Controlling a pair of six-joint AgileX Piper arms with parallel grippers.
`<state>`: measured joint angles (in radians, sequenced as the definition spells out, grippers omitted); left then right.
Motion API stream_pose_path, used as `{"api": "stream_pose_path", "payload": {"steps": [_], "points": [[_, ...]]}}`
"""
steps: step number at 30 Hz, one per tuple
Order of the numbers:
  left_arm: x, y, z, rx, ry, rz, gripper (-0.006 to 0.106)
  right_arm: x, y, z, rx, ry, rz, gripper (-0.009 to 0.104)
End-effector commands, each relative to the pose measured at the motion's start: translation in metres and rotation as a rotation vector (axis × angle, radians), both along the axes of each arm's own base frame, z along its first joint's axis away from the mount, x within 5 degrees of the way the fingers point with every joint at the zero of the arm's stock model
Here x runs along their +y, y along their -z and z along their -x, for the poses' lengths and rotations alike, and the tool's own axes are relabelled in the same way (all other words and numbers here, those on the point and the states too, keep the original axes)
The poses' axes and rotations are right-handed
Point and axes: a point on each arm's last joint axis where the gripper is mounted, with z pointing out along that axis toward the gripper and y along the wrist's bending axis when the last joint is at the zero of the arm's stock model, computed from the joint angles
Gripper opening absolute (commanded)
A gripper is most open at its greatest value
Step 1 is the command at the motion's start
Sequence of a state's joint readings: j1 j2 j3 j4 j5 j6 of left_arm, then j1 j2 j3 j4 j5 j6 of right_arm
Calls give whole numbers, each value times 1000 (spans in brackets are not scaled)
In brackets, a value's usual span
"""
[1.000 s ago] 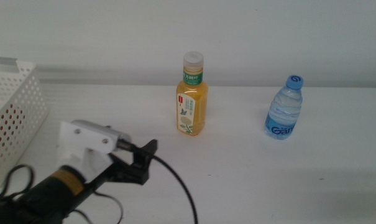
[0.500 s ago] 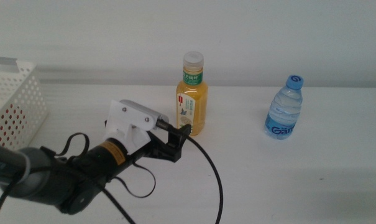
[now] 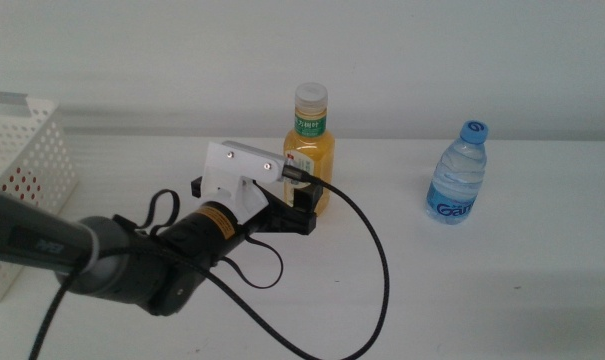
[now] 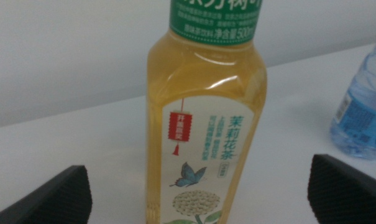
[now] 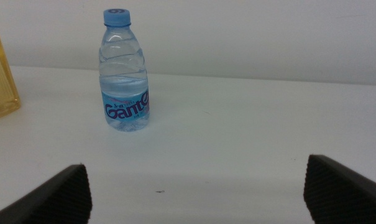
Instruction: Use arms to grab the bottles and put them into the dustbin to the left of the table.
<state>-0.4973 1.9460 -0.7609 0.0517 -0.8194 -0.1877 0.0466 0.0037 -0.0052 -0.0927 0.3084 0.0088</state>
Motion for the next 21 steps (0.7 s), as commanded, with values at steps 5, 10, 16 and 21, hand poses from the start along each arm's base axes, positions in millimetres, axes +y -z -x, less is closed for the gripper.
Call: {"api": "stream_pose_path", "payload": {"steps": [5, 10, 16, 21], "points": [[-9, 9, -8, -6, -23, 6, 92, 0, 11, 1, -7, 3, 19, 90], [-12, 6, -11, -19, -17, 10, 92, 0, 11, 1, -7, 3, 19, 90], [-16, 8, -18, -7, -12, 3, 92, 0, 11, 1, -7, 3, 19, 90], [-23, 10, -24, -6, 16, 9, 92, 0, 11, 1, -7, 3, 19, 90]]}}
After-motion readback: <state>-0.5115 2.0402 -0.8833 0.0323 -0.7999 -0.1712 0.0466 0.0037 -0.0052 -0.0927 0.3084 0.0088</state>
